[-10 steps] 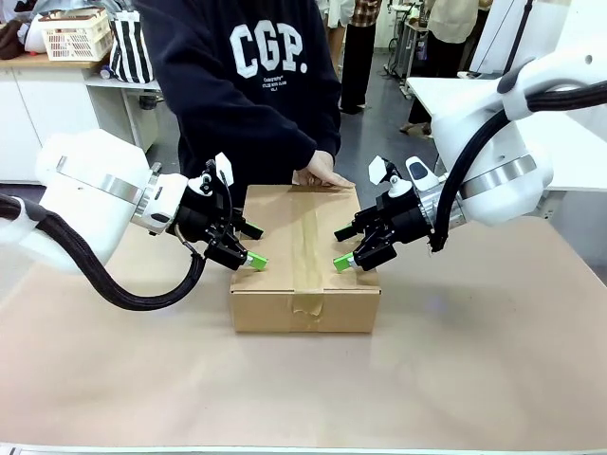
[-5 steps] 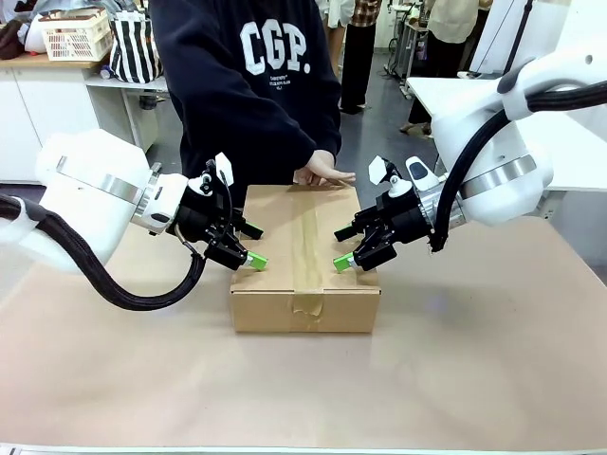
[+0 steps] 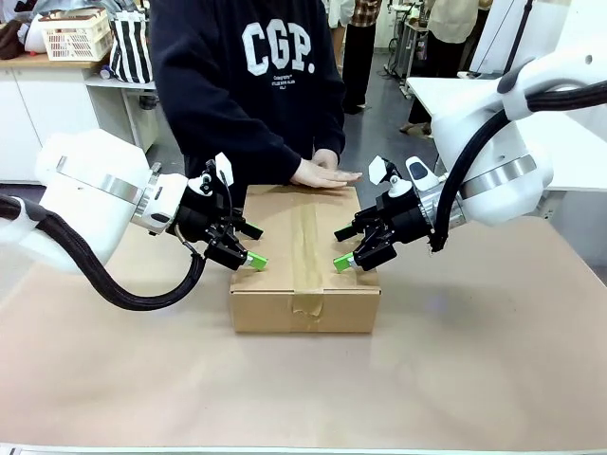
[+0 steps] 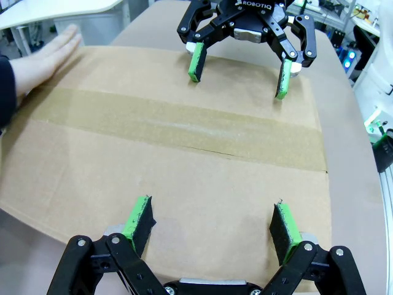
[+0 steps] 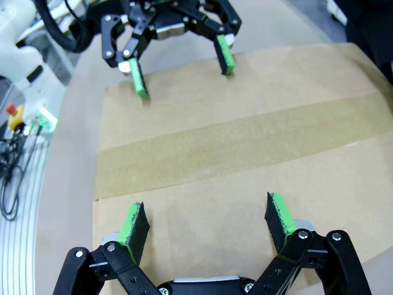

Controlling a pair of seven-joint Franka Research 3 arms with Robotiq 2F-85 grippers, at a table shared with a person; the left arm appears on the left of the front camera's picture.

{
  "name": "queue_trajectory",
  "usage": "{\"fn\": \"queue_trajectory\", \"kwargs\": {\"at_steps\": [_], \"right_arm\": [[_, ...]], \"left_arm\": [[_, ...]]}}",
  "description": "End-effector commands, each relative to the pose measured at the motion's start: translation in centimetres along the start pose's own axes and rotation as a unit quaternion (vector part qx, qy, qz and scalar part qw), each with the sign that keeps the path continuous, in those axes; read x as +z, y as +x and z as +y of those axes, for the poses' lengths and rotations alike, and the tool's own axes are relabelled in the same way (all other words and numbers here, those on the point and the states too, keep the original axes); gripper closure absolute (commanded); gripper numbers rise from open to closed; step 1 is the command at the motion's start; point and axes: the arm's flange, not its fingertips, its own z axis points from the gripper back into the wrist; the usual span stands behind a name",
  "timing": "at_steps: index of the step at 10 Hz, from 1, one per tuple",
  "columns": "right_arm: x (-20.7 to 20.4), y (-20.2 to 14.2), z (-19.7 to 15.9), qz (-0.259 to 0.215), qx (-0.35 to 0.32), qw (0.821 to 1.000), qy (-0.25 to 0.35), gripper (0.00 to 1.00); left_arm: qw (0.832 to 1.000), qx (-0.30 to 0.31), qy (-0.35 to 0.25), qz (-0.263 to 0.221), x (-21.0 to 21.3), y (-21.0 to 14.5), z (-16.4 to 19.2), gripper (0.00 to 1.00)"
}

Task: Pack the gift set into the box.
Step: Press and hold the closed box until the human finishes sealing it.

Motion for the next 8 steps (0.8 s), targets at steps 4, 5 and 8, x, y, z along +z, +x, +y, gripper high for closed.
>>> {"fn": "queue_trajectory", "kwargs": {"at_steps": [4, 5, 8], "right_arm": [[-0.06, 0.05, 0.04, 0.007, -0.004, 1.000, -0.004, 0.00], [-0.06, 0.05, 0.04, 0.007, -0.004, 1.000, -0.004, 0.00], [-0.06, 0.05, 0.04, 0.007, -0.004, 1.000, -0.004, 0.00]], "left_arm": [[1.000, 0.006, -0.002, 0.002, 0.06, -0.04, -0.06, 0.00], [1.000, 0.006, -0.002, 0.002, 0.06, -0.04, -0.06, 0.00], [1.000, 0.006, -0.002, 0.002, 0.06, -0.04, -0.06, 0.00]]}}
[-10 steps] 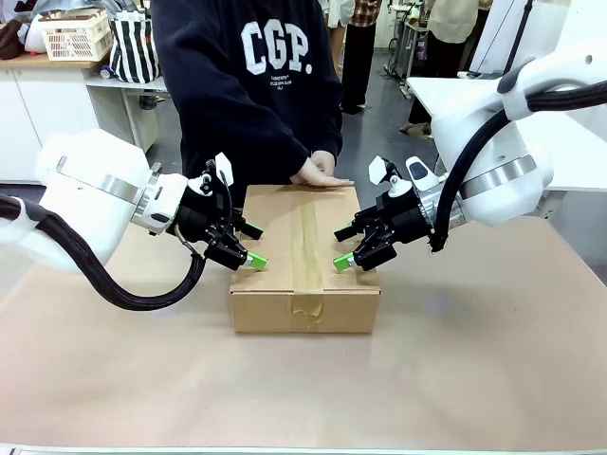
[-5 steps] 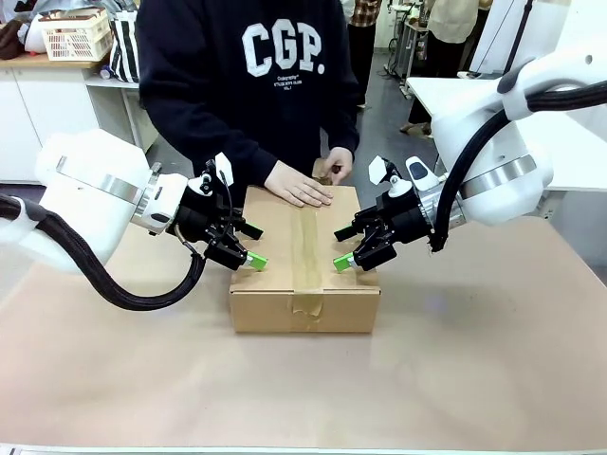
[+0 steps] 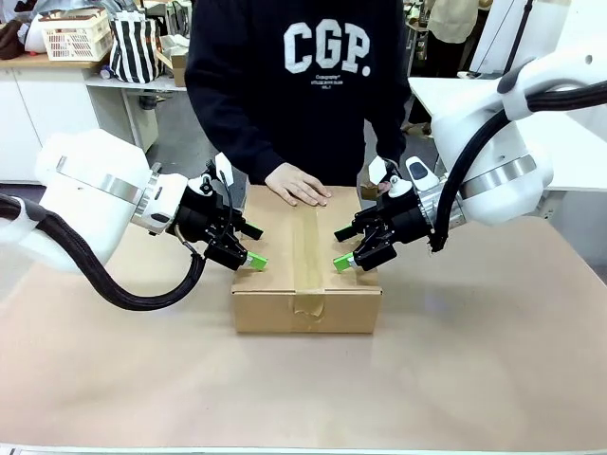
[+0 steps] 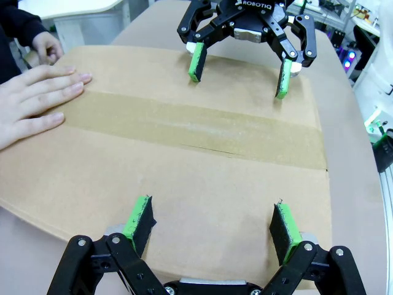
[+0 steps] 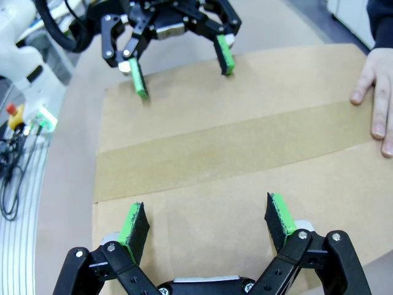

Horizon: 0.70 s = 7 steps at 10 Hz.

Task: Pack the gift set into the box.
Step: Press and hold the closed box until the human finishes sealing it.

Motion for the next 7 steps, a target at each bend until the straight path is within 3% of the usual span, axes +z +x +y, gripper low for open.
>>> {"fn": "queue_trajectory", "kwargs": {"at_steps": [1, 7], "right_arm": [[-0.05, 0.06, 0.04, 0.007, -0.004, 1.000, -0.004, 0.00], [-0.05, 0.06, 0.04, 0.007, -0.004, 1.000, -0.004, 0.00]], "left_arm": [[1.000, 0.006, -0.002, 0.002, 0.06, -0.03, -0.06, 0.00], [1.000, 0.006, -0.002, 0.002, 0.06, -0.03, -0.06, 0.00]]}}
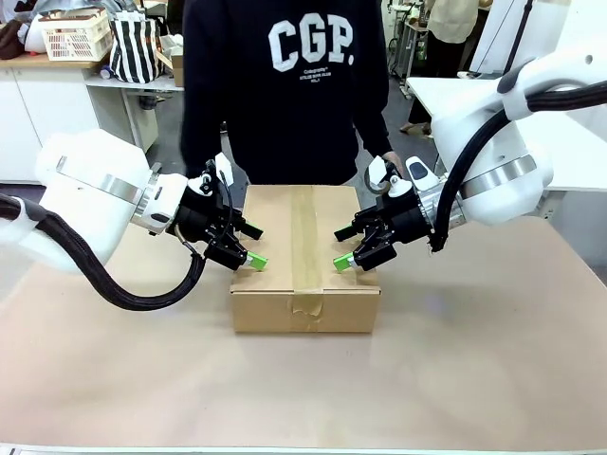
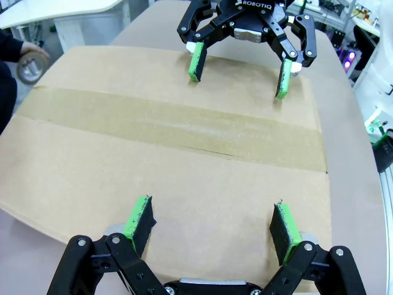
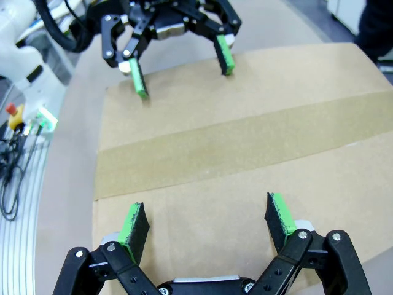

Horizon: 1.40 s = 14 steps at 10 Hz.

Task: Pack the gift set into the box.
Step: Press and hold the closed box until the human finishes sealing it.

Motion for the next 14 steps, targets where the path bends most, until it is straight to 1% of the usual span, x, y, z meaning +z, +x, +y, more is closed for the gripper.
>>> {"fn": "queue_trajectory", "kwargs": {"at_steps": [1, 11, 12, 13, 14], "right_arm": [[-0.1, 0.0, 0.0, 0.007, -0.004, 1.000, -0.004, 0.00], [-0.1, 0.0, 0.0, 0.007, -0.004, 1.000, -0.004, 0.00], [0.0, 0.0, 0.0, 0.000, 0.000, 1.000, 0.000, 0.00], [0.5, 0.3, -0.2, 0.012, -0.075, 0.997, -0.017, 0.00], [1.6, 1.2, 0.1, 0.003, -0.153, 0.988, 0.018, 0.00]], "left_arm": [[1.000, 0.006, -0.002, 0.002, 0.1, 0.0, -0.1, 0.00], [1.000, 0.006, -0.002, 0.002, 0.1, 0.0, -0.1, 0.00], [1.000, 0.000, 0.000, 0.000, 0.0, 0.0, 0.0, 0.00], [0.999, 0.031, -0.035, -0.016, 0.7, 0.4, -0.1, 0.00], [0.992, 0.092, -0.077, -0.039, 1.8, 1.0, -0.3, 0.00]]}}
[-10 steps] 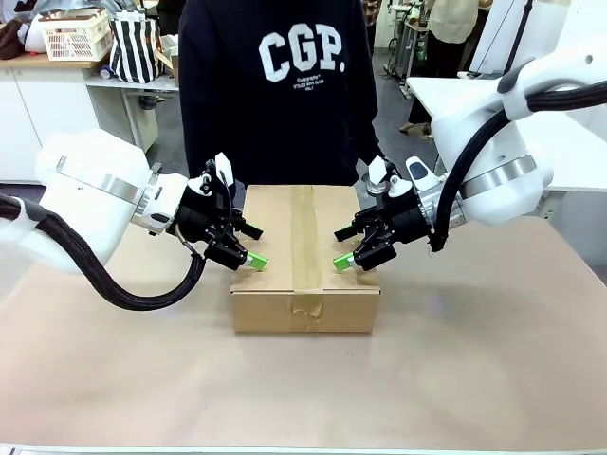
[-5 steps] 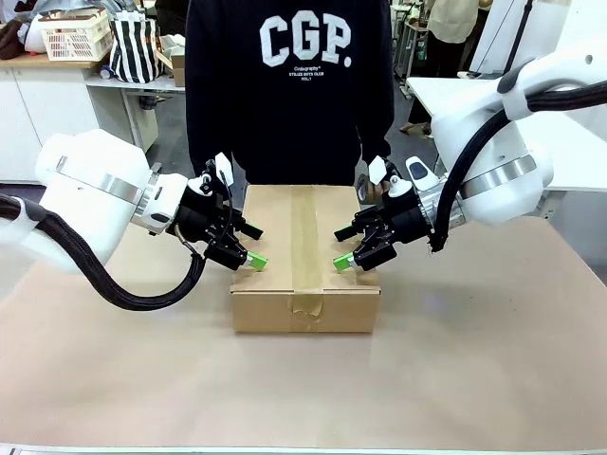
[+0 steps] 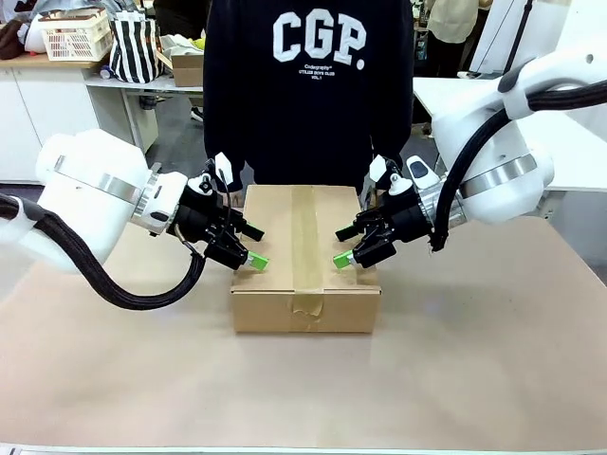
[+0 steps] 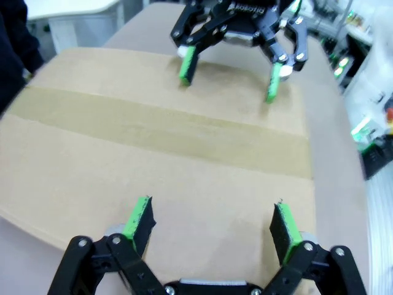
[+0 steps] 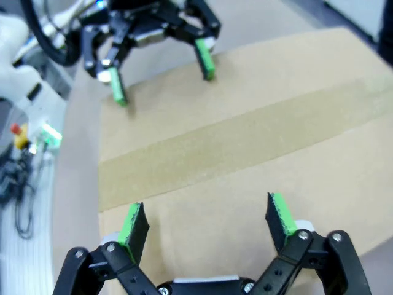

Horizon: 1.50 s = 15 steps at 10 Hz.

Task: Pack the gift set into the box.
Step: Press and hold the closed box until the human finishes sealing it.

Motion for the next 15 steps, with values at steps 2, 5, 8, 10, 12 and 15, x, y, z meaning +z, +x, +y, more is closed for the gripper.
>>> {"fn": "queue_trajectory", "kwargs": {"at_steps": [2, 5, 8, 10, 12, 15], "right_arm": [[4.9, 2.3, 2.9, 0.032, -0.207, 0.977, 0.044, 0.00], [9.1, 0.6, 7.3, 0.052, -0.313, 0.946, 0.071, 0.00], [15.3, -6.0, 9.1, -0.121, -0.401, 0.908, 0.009, 0.00], [18.1, -11.0, 7.8, -0.216, -0.450, 0.867, 0.003, 0.00], [19.7, -6.2, 3.4, -0.156, -0.446, 0.881, 0.000, 0.00], [19.7, -6.2, 3.4, -0.156, -0.446, 0.881, 0.000, 0.00]], "left_arm": [[0.983, 0.136, -0.123, -0.025, 5.4, 2.9, -2.4, 0.00], [0.924, 0.244, -0.293, -0.013, 9.1, 2.0, -7.4, 0.00], [0.853, 0.483, -0.173, -0.094, 15.2, -4.8, -9.9, 0.00], [0.818, 0.519, -0.144, -0.201, 18.8, -10.4, -11.0, 0.00], [0.843, 0.500, -0.153, -0.126, 19.4, -9.0, -6.6, 0.00], [0.843, 0.500, -0.153, -0.126, 19.4, -9.0, -6.6, 0.00]]}}
